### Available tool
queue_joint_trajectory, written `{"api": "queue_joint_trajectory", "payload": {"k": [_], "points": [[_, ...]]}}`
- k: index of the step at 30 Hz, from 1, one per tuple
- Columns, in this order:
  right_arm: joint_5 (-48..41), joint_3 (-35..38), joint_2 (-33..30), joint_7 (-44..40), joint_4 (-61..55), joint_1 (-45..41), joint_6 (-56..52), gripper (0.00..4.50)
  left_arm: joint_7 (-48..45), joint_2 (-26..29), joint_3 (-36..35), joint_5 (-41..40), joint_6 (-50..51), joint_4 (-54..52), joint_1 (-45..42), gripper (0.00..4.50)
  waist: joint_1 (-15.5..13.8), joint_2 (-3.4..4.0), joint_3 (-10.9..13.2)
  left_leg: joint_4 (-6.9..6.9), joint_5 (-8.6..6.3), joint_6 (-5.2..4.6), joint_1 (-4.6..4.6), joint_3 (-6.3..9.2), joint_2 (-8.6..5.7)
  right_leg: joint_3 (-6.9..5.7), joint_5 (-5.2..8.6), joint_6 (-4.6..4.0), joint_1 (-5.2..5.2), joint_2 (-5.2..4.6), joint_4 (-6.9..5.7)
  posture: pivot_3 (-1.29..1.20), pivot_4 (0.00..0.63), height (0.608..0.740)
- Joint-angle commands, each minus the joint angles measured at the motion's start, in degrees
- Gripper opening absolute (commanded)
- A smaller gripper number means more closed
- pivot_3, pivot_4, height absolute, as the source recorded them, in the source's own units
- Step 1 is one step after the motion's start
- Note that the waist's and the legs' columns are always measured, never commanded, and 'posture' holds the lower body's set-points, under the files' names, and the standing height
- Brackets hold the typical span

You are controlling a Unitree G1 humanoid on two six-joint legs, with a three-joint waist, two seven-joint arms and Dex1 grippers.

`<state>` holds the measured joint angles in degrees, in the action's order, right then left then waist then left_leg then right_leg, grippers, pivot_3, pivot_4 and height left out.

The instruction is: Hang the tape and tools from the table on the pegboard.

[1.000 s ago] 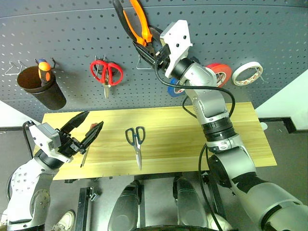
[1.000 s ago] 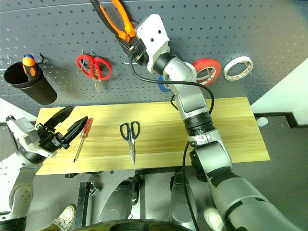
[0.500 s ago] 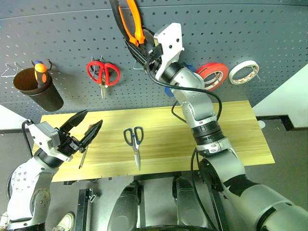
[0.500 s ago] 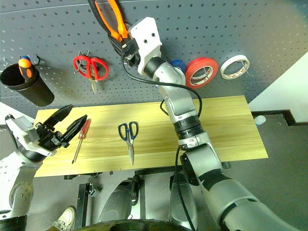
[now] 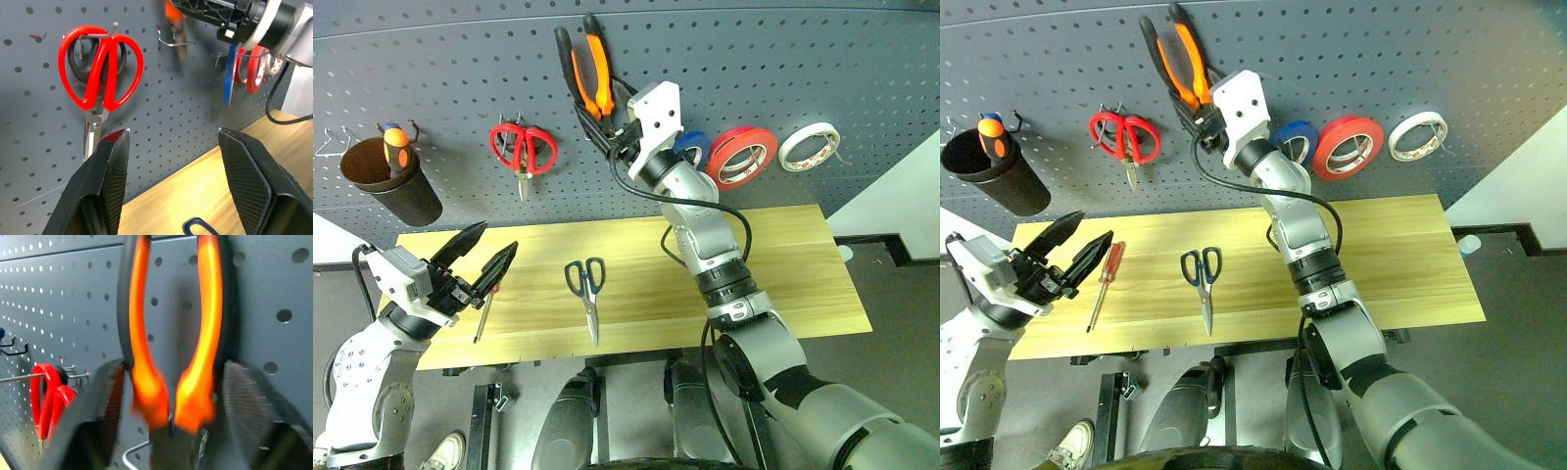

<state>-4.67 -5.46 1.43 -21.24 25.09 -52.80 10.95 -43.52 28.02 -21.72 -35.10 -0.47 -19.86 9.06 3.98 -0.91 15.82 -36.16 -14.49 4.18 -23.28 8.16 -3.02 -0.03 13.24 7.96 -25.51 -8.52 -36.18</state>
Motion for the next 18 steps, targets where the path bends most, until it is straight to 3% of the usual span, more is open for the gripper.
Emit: {"api": "queue_joint_trajectory", "payload": {"k": [1,10,16,18], "points": [[1.96,-0.82,-1.03,0.20,-3.80,0.06,2.15,4.49,0.03,0.64,-1.78,-0.46,-0.49,-0.39,-0.16,2.99,-0.04,-0.01,-0.01,-0.01,0.03,0.03,0.02,0.00,0.00,0.00,-0.01,-0.02,0.02,0.00,0.00,0.00,0.254,0.729],[7.53,-7.15,-14.42,-9.34,-27.99,13.15,2.93,4.49,2.15,1.83,-3.74,-0.71,3.71,-4.48,5.84,2.99,0.02,-0.06,-0.04,0.04,0.09,0.07,0.01,0.02,0.01,0.00,-0.05,-0.06,0.02,0.02,0.04,-0.02,0.250,0.729],[0.86,-7.76,-25.57,-20.35,-44.13,22.07,-2.15,4.49,7.10,0.56,-2.63,0.95,8.47,-8.83,12.52,2.99,-0.16,-0.07,-0.04,0.02,0.07,0.04,0.00,-0.01,0.02,0.01,-0.02,-0.04,0.06,-0.01,0.09,-0.03,0.256,0.729],[-3.13,-7.09,-30.92,-25.80,-47.63,26.99,-5.27,4.49,12.58,0.19,0.98,4.15,14.52,-9.08,12.73,2.99,-0.49,-0.09,-0.06,-0.04,0.07,0.04,0.03,-0.01,0.02,0.01,-0.02,-0.04,0.15,-0.01,0.10,-0.02,0.253,0.729]]}}
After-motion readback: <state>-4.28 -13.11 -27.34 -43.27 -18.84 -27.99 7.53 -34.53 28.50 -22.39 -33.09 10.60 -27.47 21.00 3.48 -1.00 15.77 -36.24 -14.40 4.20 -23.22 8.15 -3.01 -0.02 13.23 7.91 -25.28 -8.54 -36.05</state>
